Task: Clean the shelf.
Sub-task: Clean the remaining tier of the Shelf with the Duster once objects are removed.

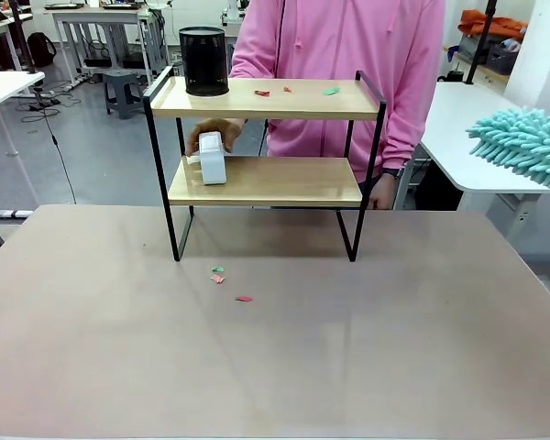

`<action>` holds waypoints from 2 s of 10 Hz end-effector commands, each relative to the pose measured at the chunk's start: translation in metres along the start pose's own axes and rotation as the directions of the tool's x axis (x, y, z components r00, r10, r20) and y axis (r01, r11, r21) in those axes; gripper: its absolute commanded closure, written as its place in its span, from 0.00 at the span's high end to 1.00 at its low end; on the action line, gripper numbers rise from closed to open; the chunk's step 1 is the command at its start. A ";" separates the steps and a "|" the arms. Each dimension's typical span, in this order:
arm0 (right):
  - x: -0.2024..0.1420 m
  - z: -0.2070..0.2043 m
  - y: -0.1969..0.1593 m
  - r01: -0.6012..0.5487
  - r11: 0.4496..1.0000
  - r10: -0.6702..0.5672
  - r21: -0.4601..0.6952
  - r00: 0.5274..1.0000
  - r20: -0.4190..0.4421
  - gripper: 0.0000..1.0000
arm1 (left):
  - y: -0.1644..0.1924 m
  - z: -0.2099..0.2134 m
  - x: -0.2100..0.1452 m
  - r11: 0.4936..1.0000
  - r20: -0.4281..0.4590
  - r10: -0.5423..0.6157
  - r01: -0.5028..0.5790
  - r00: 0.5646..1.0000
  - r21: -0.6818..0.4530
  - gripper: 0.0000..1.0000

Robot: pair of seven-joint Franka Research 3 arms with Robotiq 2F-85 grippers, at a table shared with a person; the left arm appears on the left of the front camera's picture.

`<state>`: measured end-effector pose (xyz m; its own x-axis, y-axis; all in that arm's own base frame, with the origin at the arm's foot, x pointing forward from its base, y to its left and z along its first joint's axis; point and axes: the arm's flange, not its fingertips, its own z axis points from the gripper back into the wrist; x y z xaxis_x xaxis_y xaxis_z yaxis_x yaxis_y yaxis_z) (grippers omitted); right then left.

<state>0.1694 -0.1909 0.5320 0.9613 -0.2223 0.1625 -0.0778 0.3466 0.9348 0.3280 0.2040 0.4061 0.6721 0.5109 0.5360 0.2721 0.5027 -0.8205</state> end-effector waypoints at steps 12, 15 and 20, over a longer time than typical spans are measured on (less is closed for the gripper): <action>0.022 -0.017 0.032 -0.078 0.993 0.086 -0.094 0.992 0.087 0.13 | -0.001 -0.003 -0.003 1.000 0.022 -0.019 0.020 1.000 -0.016 1.00; 0.071 -0.085 0.126 -0.316 0.896 0.365 -0.313 0.924 0.111 0.13 | -0.001 -0.003 -0.003 1.000 0.022 -0.019 0.020 1.000 -0.016 1.00; 0.074 -0.136 0.155 -0.395 0.866 0.425 -0.307 0.905 0.035 0.13 | -0.001 -0.003 -0.003 1.000 0.022 -0.019 0.020 1.000 -0.016 1.00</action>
<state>0.2818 -0.0026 0.6397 0.8216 -0.0438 0.5684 -0.3883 0.6870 0.6142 0.3284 0.2035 0.4057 0.6733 0.5100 0.5354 0.2720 0.5025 -0.8207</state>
